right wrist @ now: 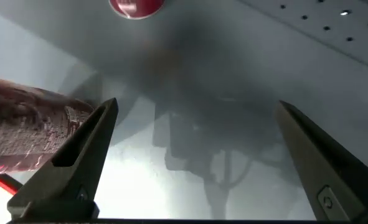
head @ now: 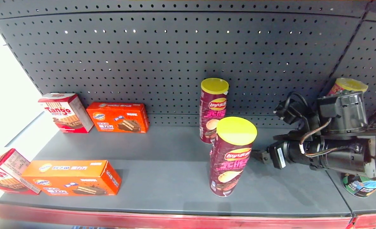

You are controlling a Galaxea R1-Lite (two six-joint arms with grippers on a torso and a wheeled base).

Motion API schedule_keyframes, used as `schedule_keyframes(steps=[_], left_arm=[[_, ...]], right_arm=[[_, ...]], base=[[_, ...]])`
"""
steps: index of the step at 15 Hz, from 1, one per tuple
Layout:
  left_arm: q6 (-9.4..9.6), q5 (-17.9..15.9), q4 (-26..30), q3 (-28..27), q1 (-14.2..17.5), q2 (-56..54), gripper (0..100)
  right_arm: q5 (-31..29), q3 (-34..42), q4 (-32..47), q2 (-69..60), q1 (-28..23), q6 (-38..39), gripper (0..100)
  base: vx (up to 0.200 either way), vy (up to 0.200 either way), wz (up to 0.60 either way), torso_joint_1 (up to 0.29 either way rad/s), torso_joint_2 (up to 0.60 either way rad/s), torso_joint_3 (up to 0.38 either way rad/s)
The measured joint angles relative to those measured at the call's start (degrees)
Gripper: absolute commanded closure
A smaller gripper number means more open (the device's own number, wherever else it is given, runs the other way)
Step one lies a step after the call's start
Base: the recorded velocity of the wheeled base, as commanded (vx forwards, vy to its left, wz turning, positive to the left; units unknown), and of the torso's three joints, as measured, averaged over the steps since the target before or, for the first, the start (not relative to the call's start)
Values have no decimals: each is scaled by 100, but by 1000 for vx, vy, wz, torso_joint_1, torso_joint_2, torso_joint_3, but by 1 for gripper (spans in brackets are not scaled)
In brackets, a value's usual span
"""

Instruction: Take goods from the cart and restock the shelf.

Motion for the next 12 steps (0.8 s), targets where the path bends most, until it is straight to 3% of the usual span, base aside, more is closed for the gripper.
schedule_keyframes(steps=[12], left_arm=[[0, 0, 0, 0, 0, 5, 0]], right_arm=[[46, 323, 2, -38, 466, 11, 0]], base=[[0, 0, 0, 0, 0, 0]])
